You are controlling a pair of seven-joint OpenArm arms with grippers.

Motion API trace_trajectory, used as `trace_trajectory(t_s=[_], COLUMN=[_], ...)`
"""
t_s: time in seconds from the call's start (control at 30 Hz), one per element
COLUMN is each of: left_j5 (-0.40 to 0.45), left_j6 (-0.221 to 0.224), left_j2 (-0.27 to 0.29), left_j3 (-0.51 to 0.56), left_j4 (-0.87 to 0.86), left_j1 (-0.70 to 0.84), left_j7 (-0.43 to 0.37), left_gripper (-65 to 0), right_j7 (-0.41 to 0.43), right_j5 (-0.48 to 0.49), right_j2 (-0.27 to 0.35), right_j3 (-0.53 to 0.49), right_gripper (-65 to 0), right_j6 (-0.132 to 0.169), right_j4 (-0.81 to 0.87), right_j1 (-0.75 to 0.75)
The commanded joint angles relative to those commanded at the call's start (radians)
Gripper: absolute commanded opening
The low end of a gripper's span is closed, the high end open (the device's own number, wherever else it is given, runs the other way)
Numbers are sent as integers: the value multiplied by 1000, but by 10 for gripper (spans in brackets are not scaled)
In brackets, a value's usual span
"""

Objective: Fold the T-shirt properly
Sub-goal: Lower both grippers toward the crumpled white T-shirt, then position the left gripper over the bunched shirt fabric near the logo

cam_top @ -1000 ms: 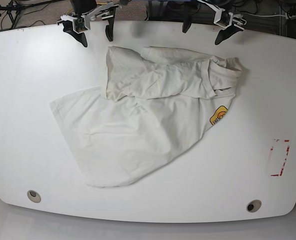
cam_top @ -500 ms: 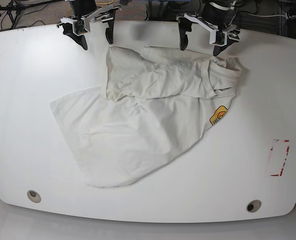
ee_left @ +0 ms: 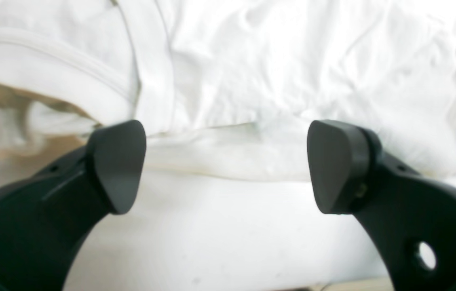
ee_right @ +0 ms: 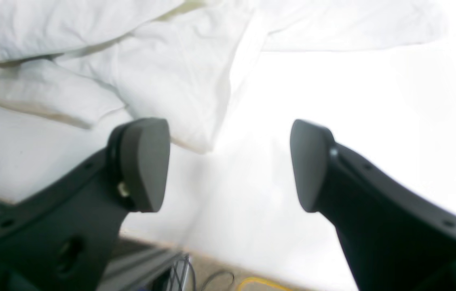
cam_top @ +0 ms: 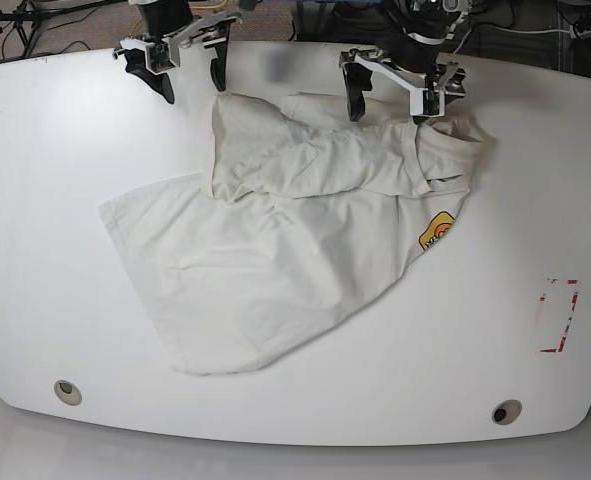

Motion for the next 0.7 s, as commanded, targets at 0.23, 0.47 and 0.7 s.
trace_trajectory(t_s=[0.23, 0.47, 0.7], left_j5=[-107, -180, -181], left_j6=[2, 2, 0], left_j2=[6, 0, 2], left_j3=[-92, -152, -152], left_j4=[-2, -6, -8], left_j1=[-72, -132, -161], left_j7=[133, 210, 259], left_gripper=[-57, -57, -57], right_j7=[-2, -2, -51], right_j5=[0, 0, 3], right_j2=[0, 0, -2], right_j3=[0, 0, 0], right_gripper=[-205, -205, -205], right_j6=[2, 26, 84], right_j4=[0, -2, -2], right_j1=[2, 3, 23])
